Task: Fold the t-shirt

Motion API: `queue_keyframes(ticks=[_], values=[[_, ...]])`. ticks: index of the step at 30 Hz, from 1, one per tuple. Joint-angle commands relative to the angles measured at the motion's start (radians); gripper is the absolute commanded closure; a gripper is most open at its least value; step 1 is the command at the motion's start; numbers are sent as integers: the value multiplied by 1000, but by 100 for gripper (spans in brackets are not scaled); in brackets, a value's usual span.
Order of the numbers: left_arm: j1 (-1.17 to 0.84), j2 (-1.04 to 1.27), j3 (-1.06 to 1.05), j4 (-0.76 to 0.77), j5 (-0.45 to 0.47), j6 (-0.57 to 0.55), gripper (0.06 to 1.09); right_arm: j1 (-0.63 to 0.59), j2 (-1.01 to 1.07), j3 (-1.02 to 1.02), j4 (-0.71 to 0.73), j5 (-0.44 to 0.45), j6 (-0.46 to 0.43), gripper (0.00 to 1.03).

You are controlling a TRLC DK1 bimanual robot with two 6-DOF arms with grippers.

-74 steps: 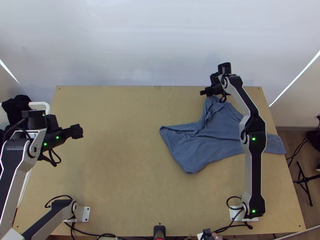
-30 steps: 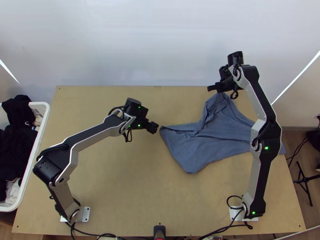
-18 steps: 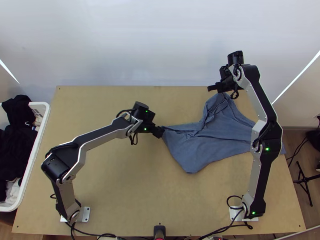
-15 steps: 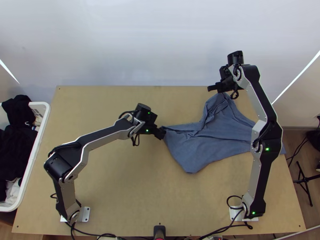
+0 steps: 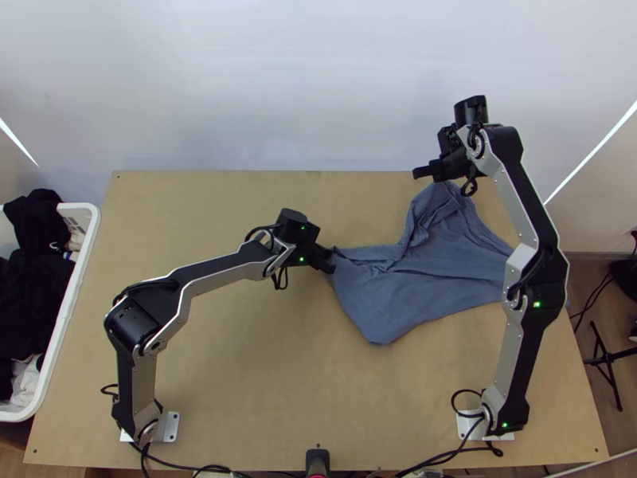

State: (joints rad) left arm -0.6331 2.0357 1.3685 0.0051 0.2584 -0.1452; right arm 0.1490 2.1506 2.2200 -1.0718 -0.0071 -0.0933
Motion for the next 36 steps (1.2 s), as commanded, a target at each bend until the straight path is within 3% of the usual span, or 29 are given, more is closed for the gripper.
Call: queue_keyframes(ticks=[1,7,13,20,25,31,36], values=[[30,-22,30,-2,-1,-33,105,4,-60,-14,-43,-1,3,100],[107,-169,113,-168,-7,-106,105,80,-186,-126,-45,-11,-3,100],[240,-376,63,-252,-102,-162,105,238,-291,-164,-43,-11,9,100],[352,-680,9,-399,-223,-140,105,389,-374,-105,-42,-10,40,100],[358,-887,-13,-482,-242,-125,105,458,-472,-105,-40,-7,40,100],[348,-1023,-49,-639,-240,-122,105,477,-624,-137,-37,-8,40,100],[279,-1059,-289,-665,-232,-100,105,393,-678,-329,-20,-8,37,100]])
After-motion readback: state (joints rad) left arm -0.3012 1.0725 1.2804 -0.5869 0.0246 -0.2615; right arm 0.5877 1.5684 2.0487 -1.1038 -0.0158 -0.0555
